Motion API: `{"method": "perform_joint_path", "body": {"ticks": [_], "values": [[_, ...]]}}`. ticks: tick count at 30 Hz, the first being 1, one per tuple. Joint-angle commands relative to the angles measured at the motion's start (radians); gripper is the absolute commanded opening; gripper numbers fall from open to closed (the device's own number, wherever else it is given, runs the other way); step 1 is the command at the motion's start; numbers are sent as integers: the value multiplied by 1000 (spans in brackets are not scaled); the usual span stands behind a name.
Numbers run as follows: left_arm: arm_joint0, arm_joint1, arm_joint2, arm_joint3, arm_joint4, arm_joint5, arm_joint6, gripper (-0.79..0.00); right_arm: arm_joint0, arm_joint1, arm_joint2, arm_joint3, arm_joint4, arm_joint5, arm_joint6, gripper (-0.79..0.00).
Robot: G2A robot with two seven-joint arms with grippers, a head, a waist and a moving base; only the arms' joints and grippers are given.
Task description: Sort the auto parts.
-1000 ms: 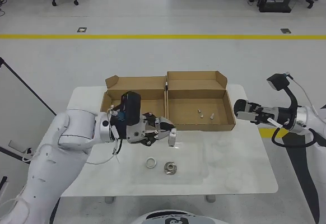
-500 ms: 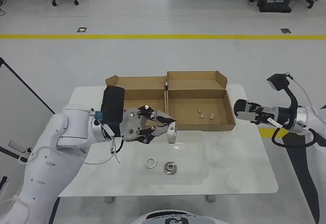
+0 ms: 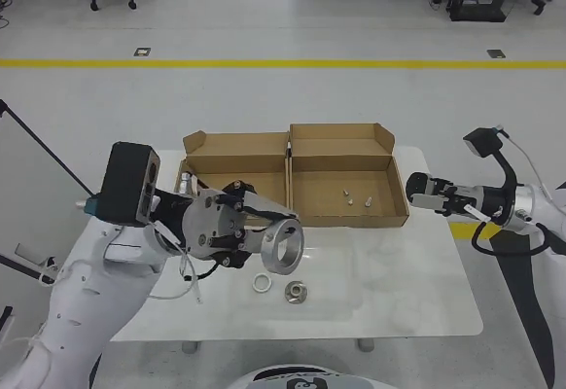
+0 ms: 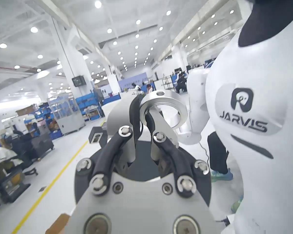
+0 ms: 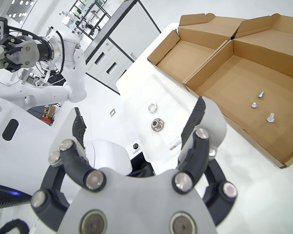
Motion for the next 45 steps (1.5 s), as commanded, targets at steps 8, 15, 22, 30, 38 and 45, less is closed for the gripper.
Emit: {"method": "perform_joint_path", "body": {"ticks": [8, 15, 22, 30, 38, 45], "values": [[-64, 1, 84, 28, 103, 0, 296, -785, 0, 0, 0, 0, 0, 0, 0, 0], [-88, 13, 111, 81, 168, 0, 479, -785, 0, 0, 0, 0, 0, 0, 0, 0], [-79, 15, 104, 152, 188, 0, 624, -785, 0, 0, 0, 0, 0, 0, 0, 0], [-71, -7, 105, 153, 111, 0, 690, -785, 0, 0, 0, 0, 0, 0, 0, 0], [-63, -25, 99, 192, 151, 0, 689, -785, 0, 0, 0, 0, 0, 0, 0, 0], [-41, -24, 61, 235, 228, 21, 576, -785, 0, 0, 0, 0, 0, 0, 0, 0]]}}
